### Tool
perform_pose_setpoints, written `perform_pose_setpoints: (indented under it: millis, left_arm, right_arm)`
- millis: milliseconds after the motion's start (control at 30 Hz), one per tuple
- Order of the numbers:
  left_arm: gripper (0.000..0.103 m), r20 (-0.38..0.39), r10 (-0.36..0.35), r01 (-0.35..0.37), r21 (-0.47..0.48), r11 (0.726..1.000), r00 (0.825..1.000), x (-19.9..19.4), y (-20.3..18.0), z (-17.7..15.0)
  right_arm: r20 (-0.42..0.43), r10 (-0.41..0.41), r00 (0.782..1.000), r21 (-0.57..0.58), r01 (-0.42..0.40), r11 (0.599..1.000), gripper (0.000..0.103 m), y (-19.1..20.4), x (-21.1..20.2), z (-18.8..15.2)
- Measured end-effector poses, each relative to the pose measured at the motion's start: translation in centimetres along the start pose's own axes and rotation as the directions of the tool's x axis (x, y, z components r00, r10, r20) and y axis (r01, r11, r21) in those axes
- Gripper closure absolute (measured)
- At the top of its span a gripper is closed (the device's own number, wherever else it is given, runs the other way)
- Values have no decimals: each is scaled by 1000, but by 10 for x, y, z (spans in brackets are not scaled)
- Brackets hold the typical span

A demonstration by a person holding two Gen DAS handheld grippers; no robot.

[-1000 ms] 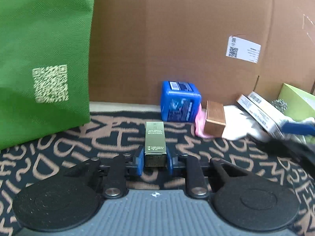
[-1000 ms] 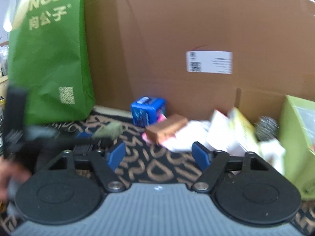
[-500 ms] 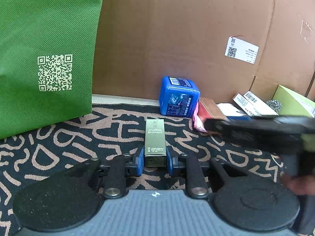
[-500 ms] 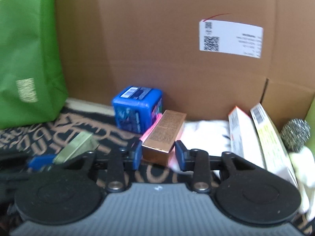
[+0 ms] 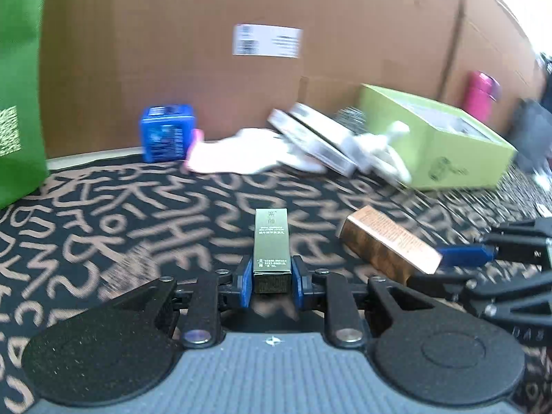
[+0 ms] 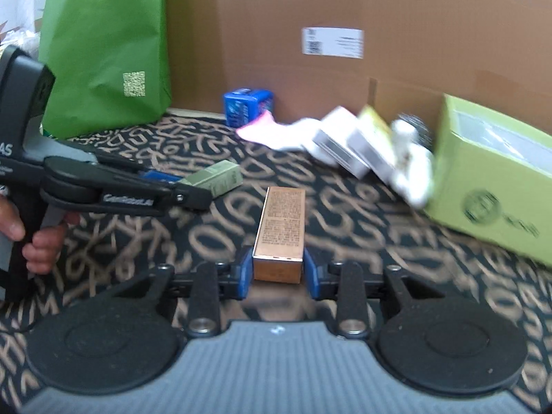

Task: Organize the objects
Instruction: 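Grasp the small olive box with the left tool while the right tool grasps the copper box, then lower olive box and copper box into the lime-green box, open both tools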

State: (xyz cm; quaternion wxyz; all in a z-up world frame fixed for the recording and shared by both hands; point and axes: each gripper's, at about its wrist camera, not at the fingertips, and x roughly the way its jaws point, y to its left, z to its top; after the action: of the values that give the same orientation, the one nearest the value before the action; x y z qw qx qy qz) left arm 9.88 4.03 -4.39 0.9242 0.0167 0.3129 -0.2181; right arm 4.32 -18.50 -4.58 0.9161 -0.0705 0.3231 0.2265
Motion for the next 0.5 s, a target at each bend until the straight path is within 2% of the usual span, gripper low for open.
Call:
perform_pose_setpoints:
  millis: [33, 100, 133, 167, 233, 267, 300, 333, 500]
  left_arm:
    - [79, -2, 6, -6, 10, 1000, 1000, -1, -5, -2]
    - [68, -2, 26, -26, 41, 999, 1000, 0, -13, -2]
    - [53, -4, 42, -41, 51, 998, 999, 2, -15, 0]
    - [42, -4, 61, -60, 49, 997, 998, 5, -16, 2]
    - [43, 1, 90, -90, 42, 995, 996, 9, -15, 5]
    - [47, -2, 94, -93, 43, 995, 996, 10, -14, 7]
    - [52, -11, 93, -93, 44, 995, 996, 12, -13, 9]
    - [65, -22, 89, -88, 42, 995, 996, 14, -13, 10]
    - [65, -24, 109, -107, 75, 991, 994, 16, -18, 10]
  right_arm:
    - [-1, -17, 1000, 5, 17, 1000, 72, -3, -4, -4]
    - [16, -34, 999, 14, 34, 999, 72, -5, -9, -7]
    - [23, -26, 999, 18, 26, 999, 69, -7, -10, -7]
    - [33, -16, 999, 25, 16, 1000, 66, -7, -10, -5]
    - [46, -4, 999, 24, 3, 1000, 62, -7, -6, -3]
    - [49, 0, 999, 18, -1, 1000, 62, -6, -3, -2]
    - [47, 1, 999, 17, -2, 1000, 62, -6, 0, -2]
    - [44, 4, 999, 18, -4, 1000, 62, -5, 4, -1]
    - [39, 15, 999, 16, -16, 1000, 62, -4, 16, 4]
